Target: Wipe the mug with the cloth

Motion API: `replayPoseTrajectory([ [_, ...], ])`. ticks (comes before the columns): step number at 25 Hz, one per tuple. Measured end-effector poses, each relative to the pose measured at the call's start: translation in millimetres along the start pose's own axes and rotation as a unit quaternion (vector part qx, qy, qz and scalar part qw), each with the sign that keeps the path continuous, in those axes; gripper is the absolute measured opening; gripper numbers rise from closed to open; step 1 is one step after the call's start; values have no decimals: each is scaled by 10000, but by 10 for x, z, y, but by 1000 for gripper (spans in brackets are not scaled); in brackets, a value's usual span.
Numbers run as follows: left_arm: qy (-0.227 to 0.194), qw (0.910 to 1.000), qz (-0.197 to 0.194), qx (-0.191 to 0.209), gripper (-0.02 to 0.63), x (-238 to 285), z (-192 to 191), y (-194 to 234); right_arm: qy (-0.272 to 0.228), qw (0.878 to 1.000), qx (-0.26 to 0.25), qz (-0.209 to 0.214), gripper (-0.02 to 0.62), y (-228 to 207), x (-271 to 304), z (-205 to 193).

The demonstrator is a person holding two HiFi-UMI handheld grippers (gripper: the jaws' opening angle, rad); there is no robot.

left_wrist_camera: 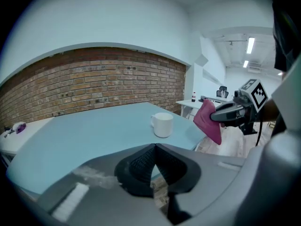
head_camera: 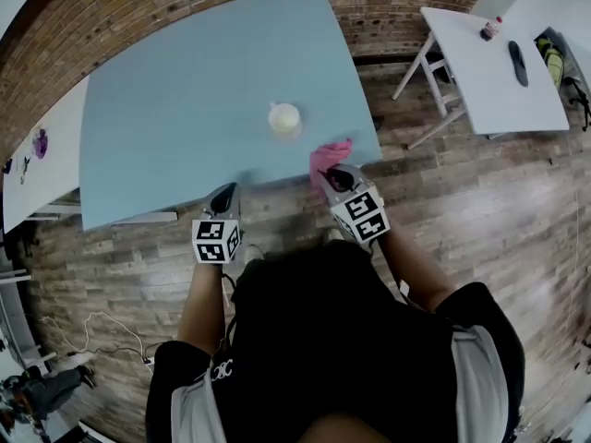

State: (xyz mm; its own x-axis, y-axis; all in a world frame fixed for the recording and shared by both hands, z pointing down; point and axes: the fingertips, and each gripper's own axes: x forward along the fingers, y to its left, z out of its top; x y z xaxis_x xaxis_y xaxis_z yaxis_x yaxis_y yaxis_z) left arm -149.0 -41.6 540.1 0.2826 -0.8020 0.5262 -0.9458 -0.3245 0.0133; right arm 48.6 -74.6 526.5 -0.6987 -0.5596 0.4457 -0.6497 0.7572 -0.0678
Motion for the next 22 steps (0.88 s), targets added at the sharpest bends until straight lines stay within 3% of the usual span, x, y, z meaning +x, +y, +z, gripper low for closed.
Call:
replayPoseTrajectory([
  [5,-335,9990,-283,121,6,-125,118,328,-596,9935,843,-480,37,199,60,196],
  [10,-394,9981,-407,256,6,-305,44,808,-819,9759,1461,-1396,37,421,151,329],
  [16,-441,9958,-794,145,6,-479,-62,1202,-762,9641,1597,-1981,37,931,190,329],
  [22,-255,9921,-1200,244,6,-525,-198,1183,-728,9581,1596,-2265,37,1253,62,333],
])
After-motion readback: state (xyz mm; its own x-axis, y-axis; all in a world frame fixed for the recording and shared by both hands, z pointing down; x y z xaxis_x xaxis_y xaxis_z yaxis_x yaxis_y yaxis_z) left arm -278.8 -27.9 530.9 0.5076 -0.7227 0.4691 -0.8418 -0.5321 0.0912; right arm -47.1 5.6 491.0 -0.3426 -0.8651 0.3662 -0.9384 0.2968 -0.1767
